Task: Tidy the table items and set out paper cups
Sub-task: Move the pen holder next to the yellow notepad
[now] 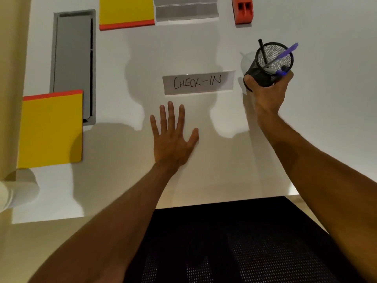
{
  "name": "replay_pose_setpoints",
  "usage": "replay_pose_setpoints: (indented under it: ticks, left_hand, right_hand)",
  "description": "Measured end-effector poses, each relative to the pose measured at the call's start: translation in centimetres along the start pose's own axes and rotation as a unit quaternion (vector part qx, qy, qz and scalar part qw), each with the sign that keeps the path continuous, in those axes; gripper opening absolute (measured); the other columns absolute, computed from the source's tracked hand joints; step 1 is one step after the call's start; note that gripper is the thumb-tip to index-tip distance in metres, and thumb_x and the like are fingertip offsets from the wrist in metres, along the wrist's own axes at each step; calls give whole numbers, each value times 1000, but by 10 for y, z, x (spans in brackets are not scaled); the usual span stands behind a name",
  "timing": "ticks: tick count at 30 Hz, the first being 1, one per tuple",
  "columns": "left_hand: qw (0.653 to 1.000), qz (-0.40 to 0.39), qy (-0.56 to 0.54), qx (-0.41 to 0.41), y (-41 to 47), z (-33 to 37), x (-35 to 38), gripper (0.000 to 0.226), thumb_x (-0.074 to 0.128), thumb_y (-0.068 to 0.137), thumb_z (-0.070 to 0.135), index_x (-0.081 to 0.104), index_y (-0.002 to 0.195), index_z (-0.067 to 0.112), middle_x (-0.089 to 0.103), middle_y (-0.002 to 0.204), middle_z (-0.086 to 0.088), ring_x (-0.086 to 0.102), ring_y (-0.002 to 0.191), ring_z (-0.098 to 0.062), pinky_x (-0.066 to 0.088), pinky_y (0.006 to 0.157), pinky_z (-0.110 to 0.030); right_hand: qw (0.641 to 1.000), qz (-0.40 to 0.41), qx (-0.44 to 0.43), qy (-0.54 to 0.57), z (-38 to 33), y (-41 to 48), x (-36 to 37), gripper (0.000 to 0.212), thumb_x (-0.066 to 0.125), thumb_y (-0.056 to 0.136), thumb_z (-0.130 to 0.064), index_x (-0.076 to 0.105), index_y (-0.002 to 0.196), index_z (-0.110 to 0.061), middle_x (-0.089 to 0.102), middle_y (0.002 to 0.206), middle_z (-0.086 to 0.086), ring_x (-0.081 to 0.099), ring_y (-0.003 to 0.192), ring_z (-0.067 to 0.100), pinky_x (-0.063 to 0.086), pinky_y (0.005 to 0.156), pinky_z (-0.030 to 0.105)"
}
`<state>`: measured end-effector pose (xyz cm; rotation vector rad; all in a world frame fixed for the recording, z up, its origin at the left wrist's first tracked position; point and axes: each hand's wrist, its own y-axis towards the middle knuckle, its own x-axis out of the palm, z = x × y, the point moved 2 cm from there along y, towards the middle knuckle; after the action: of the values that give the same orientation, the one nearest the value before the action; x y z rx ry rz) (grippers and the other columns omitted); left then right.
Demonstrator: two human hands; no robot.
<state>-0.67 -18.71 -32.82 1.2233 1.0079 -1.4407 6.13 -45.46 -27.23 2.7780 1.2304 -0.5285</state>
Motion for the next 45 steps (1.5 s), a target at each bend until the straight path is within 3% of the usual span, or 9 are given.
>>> replay_pose_setpoints:
  ticks: [5,13,20,24,28,31,35,39,45]
  left_hand:
    - [1000,5,0,2,0,0,0,83,21,95,69,-1,159,21,-6,166,-9,-8,153,-30,7,120,-60]
    - [1000,-17,-7,8,0,-2,-2,81,21,96,69,-2,159,24,-8,166,-9,-9,153,-30,6,119,-61]
    - [980,-53,-176,70,-3,1,-29,89,35,94,67,-16,156,29,-15,166,-1,-14,152,-22,-1,120,-59]
    - [916,-51,-396,24,-6,12,-73,105,65,82,62,-9,153,44,7,165,12,15,148,-5,20,120,-36]
    - [887,-40,-459,23,-10,0,-107,113,79,76,53,1,156,38,16,161,24,14,136,23,20,105,1]
    - [873,-17,-487,5,-15,-24,-123,96,84,74,39,26,151,31,45,142,26,39,125,21,34,95,2]
    - [870,27,-491,-34,-19,-60,-137,73,85,74,27,43,134,27,55,115,29,52,108,20,41,84,1]
    - [856,49,-510,-73,-20,-101,-143,77,88,71,21,45,135,14,63,118,14,59,109,7,44,86,-3]
    - [840,122,-506,-153,-10,-174,-156,85,88,69,11,41,139,1,58,135,-11,56,124,-23,51,101,-31]
  right_hand:
    - [1000,-8,-6,-6,0,9,-1,92,88,66,-34,37,141,-18,57,120,-12,57,107,4,46,106,27]
    - [998,-32,-50,0,-20,-19,-29,86,88,69,-30,40,140,-14,56,134,-5,54,108,-7,41,86,-1]
    - [990,-110,-84,-18,-55,-84,-40,84,90,66,-30,43,136,-27,60,129,-14,55,113,-13,52,96,18]
    - [979,-188,-73,-31,-67,-124,-23,89,91,63,-35,41,137,-34,55,119,-37,53,109,-20,51,95,14]
    - [964,-260,-54,-24,-81,-160,8,85,90,62,-30,43,133,-39,57,107,-47,56,102,-22,49,82,4]
    - [951,-307,-37,-13,-94,-181,34,87,90,60,-28,48,135,-33,64,108,-36,60,103,-14,51,82,9]
    - [931,-360,-50,-34,-114,-206,67,86,90,60,-29,47,135,-33,62,107,-36,59,102,-16,51,85,12]
    - [906,-418,-42,-44,-130,-222,106,90,89,67,-13,43,143,-22,61,133,-8,58,122,14,49,105,37]
    - [890,-448,-25,-79,-137,-225,162,72,69,78,5,46,142,-21,48,147,-2,42,138,15,38,113,36]
